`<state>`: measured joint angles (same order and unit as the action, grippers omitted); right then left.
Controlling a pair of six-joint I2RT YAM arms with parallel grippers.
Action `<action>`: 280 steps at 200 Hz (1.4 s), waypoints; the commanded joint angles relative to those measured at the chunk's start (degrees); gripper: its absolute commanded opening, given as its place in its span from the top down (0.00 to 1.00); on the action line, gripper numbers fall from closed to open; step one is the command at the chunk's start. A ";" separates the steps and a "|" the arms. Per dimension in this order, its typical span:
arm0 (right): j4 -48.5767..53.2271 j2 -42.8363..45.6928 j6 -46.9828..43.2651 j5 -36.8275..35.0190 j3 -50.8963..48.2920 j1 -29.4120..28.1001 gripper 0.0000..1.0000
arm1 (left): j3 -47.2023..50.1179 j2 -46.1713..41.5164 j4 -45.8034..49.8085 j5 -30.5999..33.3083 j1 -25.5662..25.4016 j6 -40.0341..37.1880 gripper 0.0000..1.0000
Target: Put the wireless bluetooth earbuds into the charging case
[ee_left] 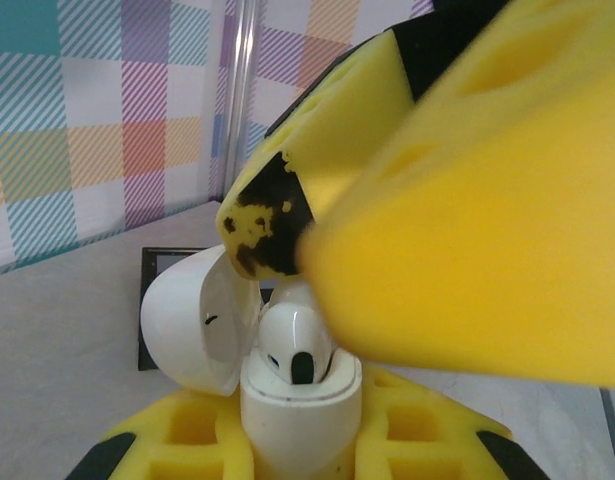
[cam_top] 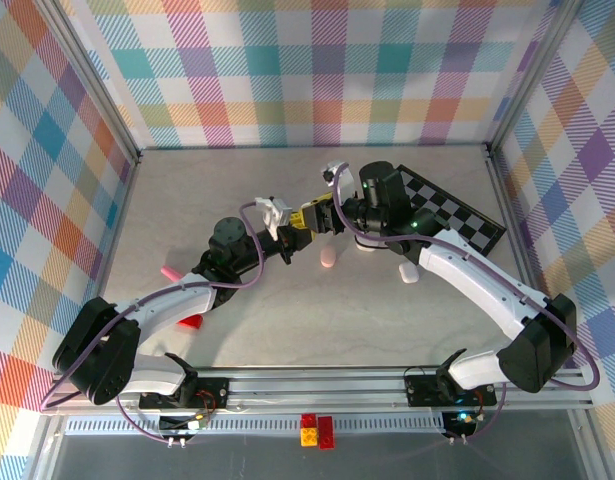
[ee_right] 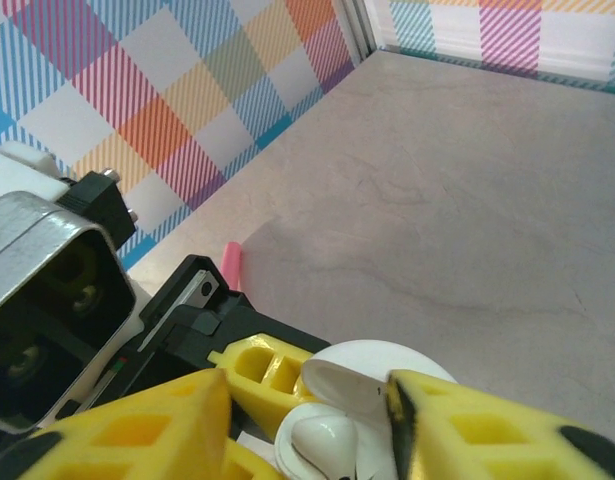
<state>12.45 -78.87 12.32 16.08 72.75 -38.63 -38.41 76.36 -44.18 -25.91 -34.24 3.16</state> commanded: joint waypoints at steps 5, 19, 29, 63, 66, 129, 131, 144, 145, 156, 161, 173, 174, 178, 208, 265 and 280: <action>-4.43 3.49 1.39 0.26 0.25 0.48 0.44 | 1.06 0.69 -5.80 -0.99 0.75 -3.59 0.97; -3.20 3.66 2.90 -2.77 0.51 1.12 0.39 | 2.42 1.06 -7.56 -1.27 0.83 -7.01 0.97; -0.76 2.70 3.54 -4.12 1.88 1.66 0.39 | 3.50 1.45 -9.37 -2.06 0.75 -10.55 0.97; 7.75 -2.32 2.58 -8.18 7.95 1.72 0.44 | 5.80 3.14 -13.95 -1.88 0.80 -17.86 0.97; 8.39 -2.79 2.42 -8.58 8.37 1.72 0.44 | 5.81 3.18 -14.05 -1.79 0.77 -18.23 0.97; 27.43 -14.22 1.23 -6.70 20.81 1.64 0.51 | 6.51 4.30 -17.57 -2.24 0.80 -22.19 0.97; 27.60 -14.41 1.29 -6.57 20.89 1.63 0.51 | 6.51 4.28 -17.46 -2.24 0.77 -22.33 0.97; 28.51 -15.06 1.53 -5.99 21.09 1.60 0.52 | 6.55 3.99 -16.73 -2.02 0.83 -22.84 0.97; 28.60 -15.12 1.51 -5.94 21.10 1.61 0.53 | 6.58 3.98 -16.69 -1.98 0.83 -22.84 0.97; 29.94 -15.41 1.34 -5.13 21.41 1.62 0.54 | 6.92 3.67 -16.40 -1.48 0.84 -23.25 0.97; 30.44 -15.36 1.16 -4.65 21.38 1.61 0.54 | 7.10 3.55 -16.41 -1.18 0.80 -23.22 0.97; 31.37 -14.88 0.72 -3.64 20.76 1.63 0.54 | 7.39 3.54 -16.33 -0.27 0.84 -23.20 0.97; 31.43 -14.81 0.66 -3.57 20.67 1.63 0.54 | 7.39 3.54 -16.31 -0.19 0.84 -23.20 0.97; 31.65 -14.47 0.51 -3.24 20.41 1.59 0.54 | 7.32 3.54 -16.17 0.08 0.84 -22.97 0.97; 29.50 -9.86 0.05 -1.20 16.16 1.63 0.54 | 5.63 2.72 -11.27 2.18 0.93 -20.48 0.97; 14.91 1.15 -1.89 -7.39 4.53 1.72 0.44 | 2.07 -0.68 2.21 2.37 1.44 -14.73 0.96; 8.87 4.99 -2.59 -9.30 -0.53 1.81 0.41 | 1.42 -1.83 6.35 0.90 1.63 -11.63 0.96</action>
<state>31.77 -78.63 11.55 10.39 77.65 -36.80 -34.74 77.32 -44.62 -23.38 -33.43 -13.56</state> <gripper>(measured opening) 0.575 0.175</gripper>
